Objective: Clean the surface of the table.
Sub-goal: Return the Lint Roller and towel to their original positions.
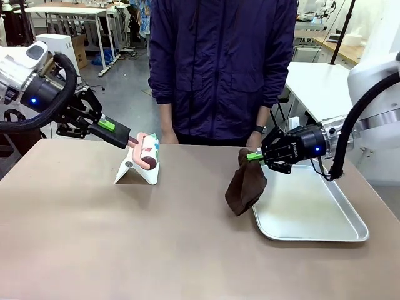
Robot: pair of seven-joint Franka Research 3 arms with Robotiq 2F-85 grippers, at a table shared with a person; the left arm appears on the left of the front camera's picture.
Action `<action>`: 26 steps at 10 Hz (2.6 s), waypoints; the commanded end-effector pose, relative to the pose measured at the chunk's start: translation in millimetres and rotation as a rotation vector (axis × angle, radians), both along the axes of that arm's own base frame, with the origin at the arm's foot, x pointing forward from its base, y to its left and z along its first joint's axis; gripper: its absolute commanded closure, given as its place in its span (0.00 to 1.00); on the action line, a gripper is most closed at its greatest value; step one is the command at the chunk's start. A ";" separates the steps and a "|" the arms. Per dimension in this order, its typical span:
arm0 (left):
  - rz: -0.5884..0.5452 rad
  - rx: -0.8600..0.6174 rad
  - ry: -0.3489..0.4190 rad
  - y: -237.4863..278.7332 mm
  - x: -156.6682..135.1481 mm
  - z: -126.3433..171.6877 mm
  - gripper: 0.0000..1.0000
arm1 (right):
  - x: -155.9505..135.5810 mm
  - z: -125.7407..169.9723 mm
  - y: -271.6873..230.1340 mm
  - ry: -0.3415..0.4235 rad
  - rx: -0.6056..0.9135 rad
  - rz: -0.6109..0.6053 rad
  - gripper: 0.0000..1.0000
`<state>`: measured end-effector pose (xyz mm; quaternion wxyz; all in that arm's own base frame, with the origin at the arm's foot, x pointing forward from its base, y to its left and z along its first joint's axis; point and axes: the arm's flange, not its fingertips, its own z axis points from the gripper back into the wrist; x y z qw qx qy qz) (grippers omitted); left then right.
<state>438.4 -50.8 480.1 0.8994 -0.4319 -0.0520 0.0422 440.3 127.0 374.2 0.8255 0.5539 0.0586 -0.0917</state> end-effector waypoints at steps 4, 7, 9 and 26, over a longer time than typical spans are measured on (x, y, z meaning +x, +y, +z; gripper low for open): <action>-0.007 0.000 -0.001 -3.1 -0.5 0.4 0.78 | 13.4 1.4 23.2 0.035 -0.103 0.030 0.92; -0.020 0.105 -0.012 -37.3 31.5 5.3 0.78 | 50.3 8.0 70.4 -0.004 -0.185 0.005 0.92; -0.013 0.188 0.013 -55.9 57.2 -0.9 0.78 | 69.3 -1.3 87.9 0.034 -0.243 -0.046 0.92; 0.066 0.414 0.034 -73.3 115.1 -56.7 0.78 | 94.4 -43.6 106.6 0.234 -0.498 0.056 0.92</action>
